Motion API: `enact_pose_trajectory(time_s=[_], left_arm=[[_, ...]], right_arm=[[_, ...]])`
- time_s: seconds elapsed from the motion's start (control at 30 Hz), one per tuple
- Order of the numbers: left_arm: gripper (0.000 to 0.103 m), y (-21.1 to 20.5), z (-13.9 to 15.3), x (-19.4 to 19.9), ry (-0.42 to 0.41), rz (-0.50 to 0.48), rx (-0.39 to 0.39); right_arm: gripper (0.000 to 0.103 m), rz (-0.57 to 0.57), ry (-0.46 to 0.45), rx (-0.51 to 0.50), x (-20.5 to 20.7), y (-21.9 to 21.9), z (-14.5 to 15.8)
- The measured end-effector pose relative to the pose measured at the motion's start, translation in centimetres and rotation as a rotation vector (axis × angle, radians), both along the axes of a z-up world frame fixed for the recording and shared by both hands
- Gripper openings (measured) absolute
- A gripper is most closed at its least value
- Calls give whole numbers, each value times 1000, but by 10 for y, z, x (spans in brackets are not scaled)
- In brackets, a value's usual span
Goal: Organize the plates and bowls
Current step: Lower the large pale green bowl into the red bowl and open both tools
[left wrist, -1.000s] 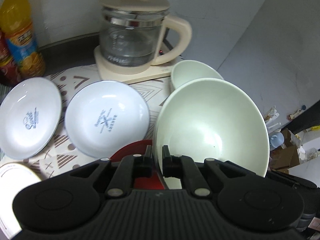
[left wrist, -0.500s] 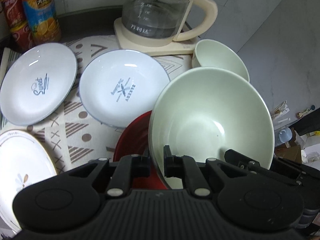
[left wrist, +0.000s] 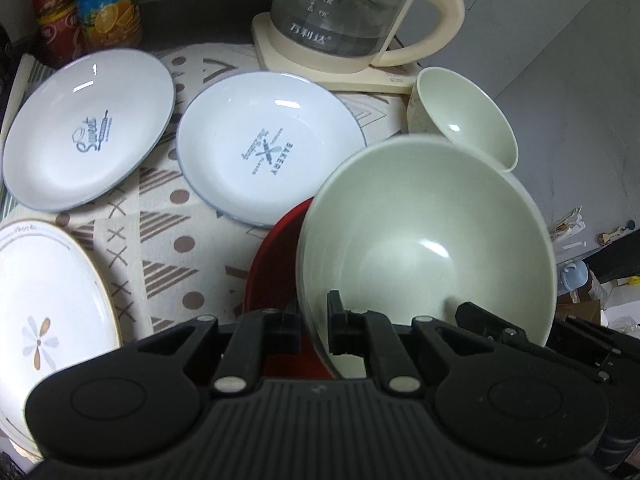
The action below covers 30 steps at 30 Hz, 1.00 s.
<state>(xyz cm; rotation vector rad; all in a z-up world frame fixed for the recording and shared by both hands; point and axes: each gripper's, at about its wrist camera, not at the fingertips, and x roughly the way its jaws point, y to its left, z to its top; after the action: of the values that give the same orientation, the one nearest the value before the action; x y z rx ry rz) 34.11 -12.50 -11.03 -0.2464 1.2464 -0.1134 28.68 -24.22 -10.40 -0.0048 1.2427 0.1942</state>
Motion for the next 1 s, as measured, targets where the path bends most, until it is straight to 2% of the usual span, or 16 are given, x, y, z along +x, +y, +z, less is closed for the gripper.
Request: enact_pose_trajectory(time_s=[0.23, 0.43, 0.5, 0.57, 0.6, 0.9, 0.97, 1.0], left_arm=[[9, 5, -11, -1, 23, 10, -4], [9, 7, -13, 0, 35, 0, 34], [9, 7, -11, 1, 15, -11, 53], [9, 8, -13, 4, 19, -16, 52], [9, 9, -13, 5, 20, -16, 49], [13, 9, 4, 13, 16, -61, 75], [17, 8, 10, 12, -2, -72, 80], [25, 8, 14, 12, -15, -72, 91]], right_arm=[[30, 33, -21, -30, 0, 9, -3], [31, 30, -31, -51, -3, 10, -1], [28, 13, -31, -44, -2, 6, -1], [8, 13, -32, -34, -2, 5, -2], [6, 17, -30, -37, -2, 6, -3], [8, -45, -35, 3, 3, -2, 0], [8, -62, -43, 18, 5, -6, 3], [8, -70, -48, 26, 6, -7, 4]])
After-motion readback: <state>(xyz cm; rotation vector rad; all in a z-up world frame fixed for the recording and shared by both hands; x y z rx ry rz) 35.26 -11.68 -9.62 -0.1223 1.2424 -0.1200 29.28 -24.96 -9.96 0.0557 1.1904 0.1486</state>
